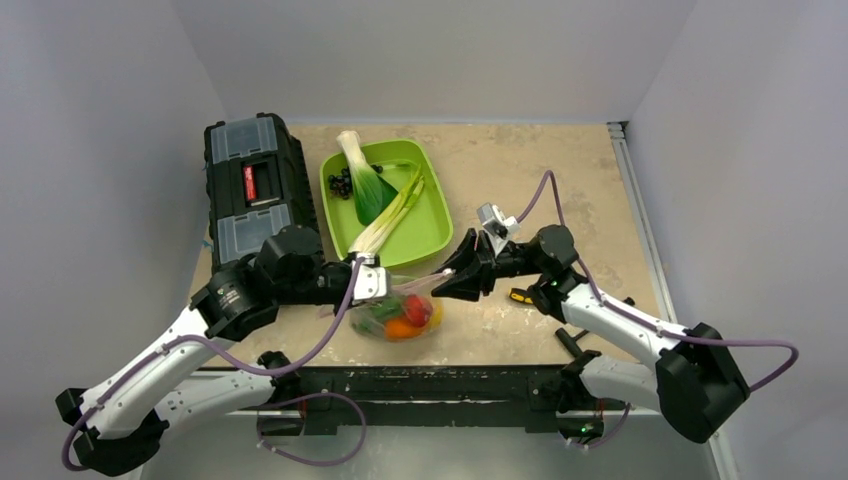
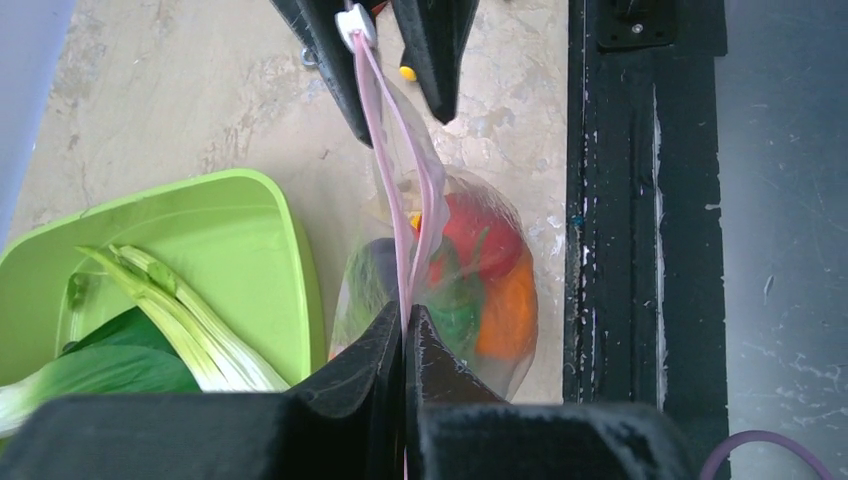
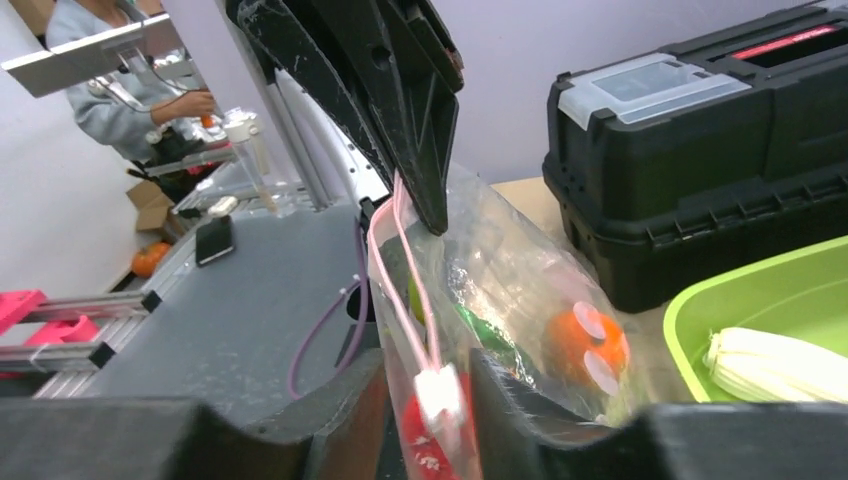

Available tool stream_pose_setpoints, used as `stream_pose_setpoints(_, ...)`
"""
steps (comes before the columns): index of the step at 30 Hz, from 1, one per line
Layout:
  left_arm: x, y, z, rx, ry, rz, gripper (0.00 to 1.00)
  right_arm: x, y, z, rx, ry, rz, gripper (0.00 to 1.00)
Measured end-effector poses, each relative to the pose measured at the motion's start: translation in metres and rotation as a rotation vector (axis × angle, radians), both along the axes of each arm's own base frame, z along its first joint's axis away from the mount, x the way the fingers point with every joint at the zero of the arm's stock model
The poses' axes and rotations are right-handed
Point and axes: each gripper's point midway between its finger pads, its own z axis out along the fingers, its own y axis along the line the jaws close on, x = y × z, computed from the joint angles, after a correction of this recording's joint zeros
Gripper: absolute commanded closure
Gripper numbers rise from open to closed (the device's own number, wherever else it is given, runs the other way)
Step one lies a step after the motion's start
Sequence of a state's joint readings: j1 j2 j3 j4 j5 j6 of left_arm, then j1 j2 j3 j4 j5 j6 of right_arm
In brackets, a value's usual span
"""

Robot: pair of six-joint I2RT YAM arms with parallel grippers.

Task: Place the food in the zip-top bag and seal the zipper
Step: Adjust the zipper food storage bag at the center of the board.

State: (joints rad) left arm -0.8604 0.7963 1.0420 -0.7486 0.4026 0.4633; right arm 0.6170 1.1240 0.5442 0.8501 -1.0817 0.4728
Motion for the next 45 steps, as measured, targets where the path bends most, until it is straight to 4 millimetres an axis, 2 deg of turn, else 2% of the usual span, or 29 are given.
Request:
stream_pose_setpoints(1,0.0,0.0,-0.001,-0.001,0.009,0.001,0.8,-0.001,0.0,0.001,0.002,0.001,0.008,0.96)
stream_pose_setpoints(2,0.0,-0.001,-0.001,0.0,0.019,0.0,0.74,-0.002,0.0,0.003,0.005,0.002,0.016,1.0)
stream_pose_setpoints(5,-0.004,-0.007,0.004,-0.005,0.085,-0.008,0.55,-0.004,0.0,0.005,0.008,0.009,0.027,1.0)
stream_pose_setpoints(9,-0.011,-0.025,0.021,-0.043,0.174,-0.066,0.3,-0.007,-0.003,0.008,0.004,0.012,0.022,1.0)
stream_pose_setpoints(10,-0.012,-0.029,0.025,-0.05,0.197,-0.075,0.27,-0.007,-0.004,0.008,0.0,0.015,0.014,1.0)
stream_pose_setpoints(15,-0.004,-0.05,0.048,-0.052,0.273,-0.07,0.24,-0.005,-0.007,0.026,-0.013,0.001,-0.029,1.0)
stream_pose_setpoints(18,0.005,-0.061,0.052,-0.042,0.278,-0.057,0.29,0.0,-0.007,0.034,-0.025,0.007,-0.067,1.0)
stream_pose_setpoints(21,0.006,-0.066,0.046,-0.012,0.286,-0.048,0.34,0.004,-0.008,0.037,-0.043,0.022,-0.1,1.0)
stream_pose_setpoints(25,0.009,-0.067,0.039,0.018,0.278,-0.025,0.36,0.006,-0.009,0.035,-0.071,0.048,-0.12,1.0)
stream_pose_setpoints(29,0.012,-0.068,0.038,0.024,0.236,-0.014,0.49,0.008,-0.008,0.036,-0.091,0.066,-0.127,1.0)
stream_pose_setpoints(34,0.017,-0.071,0.034,0.028,0.201,-0.006,0.54,0.01,-0.007,0.035,-0.105,0.078,-0.129,1.0)
stream_pose_setpoints(35,0.018,-0.072,0.034,0.027,0.198,-0.007,0.59,0.01,-0.007,0.035,-0.106,0.079,-0.129,1.0)
stream_pose_setpoints(37,0.018,-0.073,0.033,0.027,0.193,-0.011,0.76,0.011,-0.007,0.034,-0.11,0.08,-0.128,1.0)
stream_pose_setpoints(39,0.018,-0.074,0.032,0.031,0.192,-0.015,0.85,0.012,-0.006,0.034,-0.115,0.083,-0.128,1.0)
stream_pose_setpoints(41,0.019,-0.075,0.029,0.039,0.193,-0.016,1.0,0.012,-0.006,0.032,-0.126,0.09,-0.13,1.0)
stream_pose_setpoints(42,0.019,-0.075,0.027,0.044,0.199,-0.017,1.0,0.013,-0.005,0.03,-0.134,0.091,-0.136,0.93)
stream_pose_setpoints(45,0.02,-0.072,0.023,0.057,0.2,-0.004,1.0,0.013,-0.005,0.027,-0.168,0.094,-0.147,0.57)
